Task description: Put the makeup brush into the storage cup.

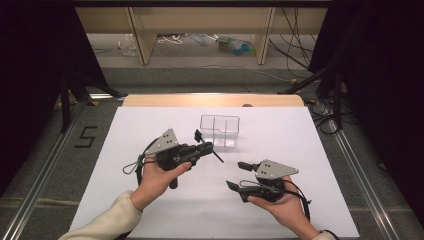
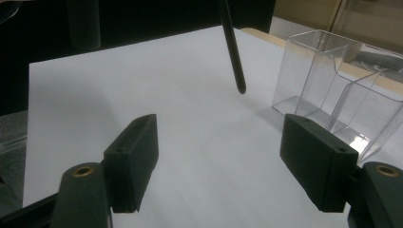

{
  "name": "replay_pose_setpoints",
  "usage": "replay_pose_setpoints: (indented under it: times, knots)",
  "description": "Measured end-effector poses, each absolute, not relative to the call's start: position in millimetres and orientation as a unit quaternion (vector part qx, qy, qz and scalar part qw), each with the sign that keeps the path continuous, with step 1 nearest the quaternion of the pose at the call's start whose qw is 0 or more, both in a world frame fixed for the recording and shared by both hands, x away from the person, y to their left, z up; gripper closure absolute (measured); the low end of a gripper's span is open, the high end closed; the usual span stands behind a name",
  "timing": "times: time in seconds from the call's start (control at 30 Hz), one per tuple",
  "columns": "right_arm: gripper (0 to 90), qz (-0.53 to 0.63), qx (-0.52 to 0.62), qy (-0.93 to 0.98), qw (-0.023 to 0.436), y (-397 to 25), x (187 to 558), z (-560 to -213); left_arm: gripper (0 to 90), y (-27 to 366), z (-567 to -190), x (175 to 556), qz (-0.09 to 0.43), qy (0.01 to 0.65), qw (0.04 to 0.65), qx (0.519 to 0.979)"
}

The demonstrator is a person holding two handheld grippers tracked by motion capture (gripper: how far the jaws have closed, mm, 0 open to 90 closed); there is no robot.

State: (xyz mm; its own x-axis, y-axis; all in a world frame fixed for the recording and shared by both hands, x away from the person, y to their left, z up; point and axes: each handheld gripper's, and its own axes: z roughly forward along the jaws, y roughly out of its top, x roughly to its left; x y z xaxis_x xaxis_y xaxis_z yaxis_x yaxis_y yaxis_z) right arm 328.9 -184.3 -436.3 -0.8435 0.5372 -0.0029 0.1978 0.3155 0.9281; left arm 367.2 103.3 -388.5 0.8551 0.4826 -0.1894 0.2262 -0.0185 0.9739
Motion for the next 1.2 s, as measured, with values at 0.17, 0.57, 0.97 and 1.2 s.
replay_pose_setpoints:
  times: [0.17,0.57,0.97,1.2]
  knots:
    - [29.4,0.538,0.229,0.796,0.16,-185,329,-436,85.2,105,-387,368,0.109,0.252,0.648,0.71]
    - [28.4,0.539,0.235,0.794,0.156,-185,328,-436,85.3,110,-386,370,0.127,0.256,0.637,0.716]
    - [27.6,0.533,0.235,0.798,0.153,-188,327,-435,85.3,112,-386,372,0.136,0.261,0.63,0.719]
    - [26.7,0.541,0.235,0.792,0.155,-189,328,-436,85.2,114,-385,373,0.142,0.262,0.626,0.72]
